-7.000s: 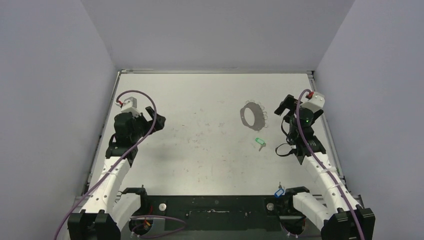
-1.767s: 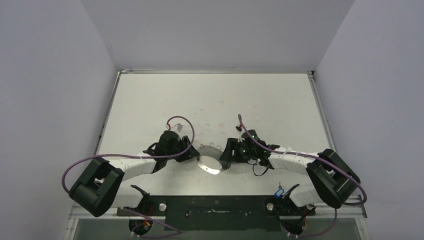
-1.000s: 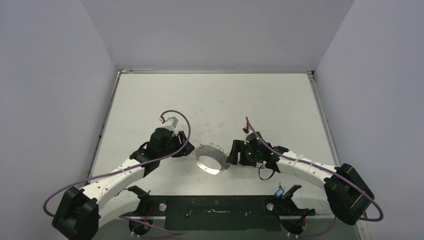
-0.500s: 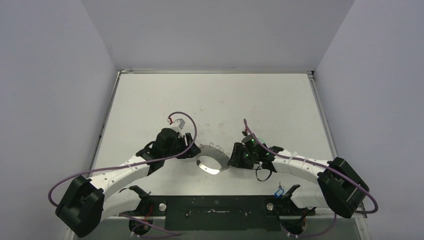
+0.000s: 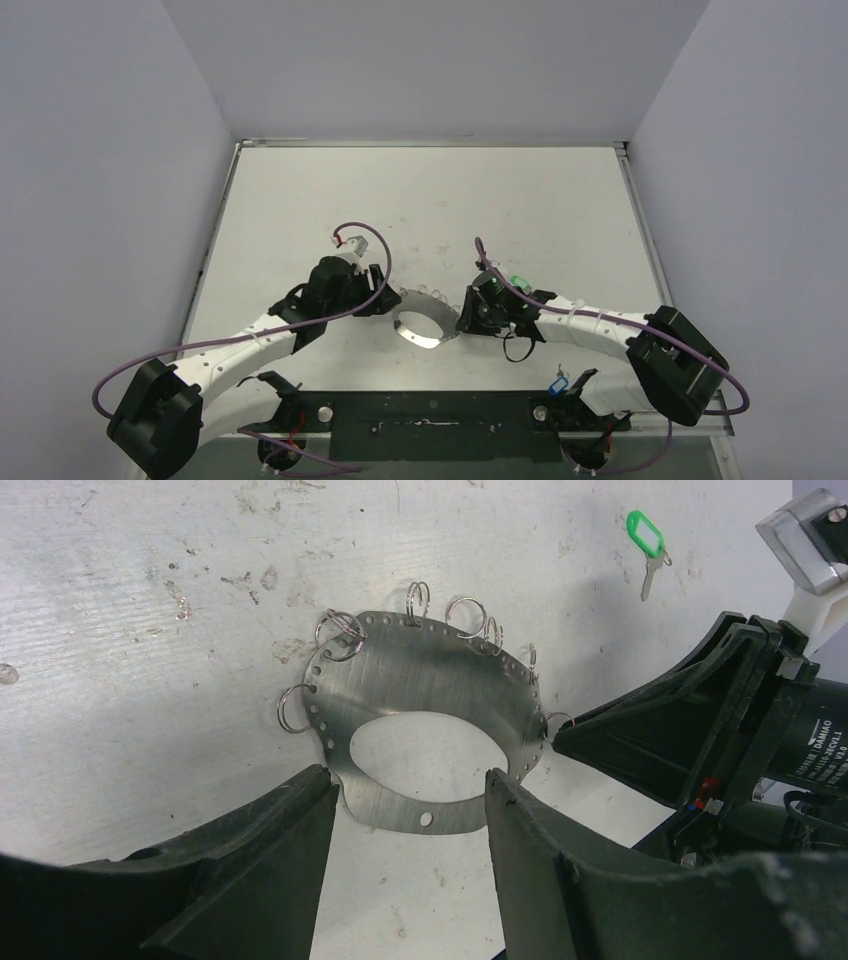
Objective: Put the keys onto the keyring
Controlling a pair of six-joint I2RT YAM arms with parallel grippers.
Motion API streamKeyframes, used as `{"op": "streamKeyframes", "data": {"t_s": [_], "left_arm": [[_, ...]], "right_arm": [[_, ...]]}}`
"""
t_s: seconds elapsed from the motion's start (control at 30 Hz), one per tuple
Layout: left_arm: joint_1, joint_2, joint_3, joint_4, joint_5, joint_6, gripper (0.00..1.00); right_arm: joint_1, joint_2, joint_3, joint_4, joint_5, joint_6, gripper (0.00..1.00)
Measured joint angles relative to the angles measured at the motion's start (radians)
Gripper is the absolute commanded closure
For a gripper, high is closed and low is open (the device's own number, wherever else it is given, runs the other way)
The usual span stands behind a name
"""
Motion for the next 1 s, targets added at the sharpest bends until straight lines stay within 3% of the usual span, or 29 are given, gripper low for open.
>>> {"op": "streamKeyframes", "data": {"t_s": [0.2,0.37,0.77,1.0], "left_arm": [[0.000,0.002,0.001,-0.032,-0.018,0.026,0.45],[0.000,0.104,0.084,-0.114,-0.041,0.080,0.46],[-0.083,0.564,0.489,-0.244,-0.108,0.218,0.62],[-0.114,0.648,0.491,-0.264,-0.136,0.225,0.64]], "right_arm": [[0.008,0.000,0.052,-0.085,0.074,-0.071,1.00],[0.016,0.000,0.063,-0.118,0.113,-0.127,1.00],[0.029,0.000,0.072,-0.135,0.130,-0.192,1.00],[0.026,0.008,0.100,-0.186,0.131,-0.216,1.00]]}}
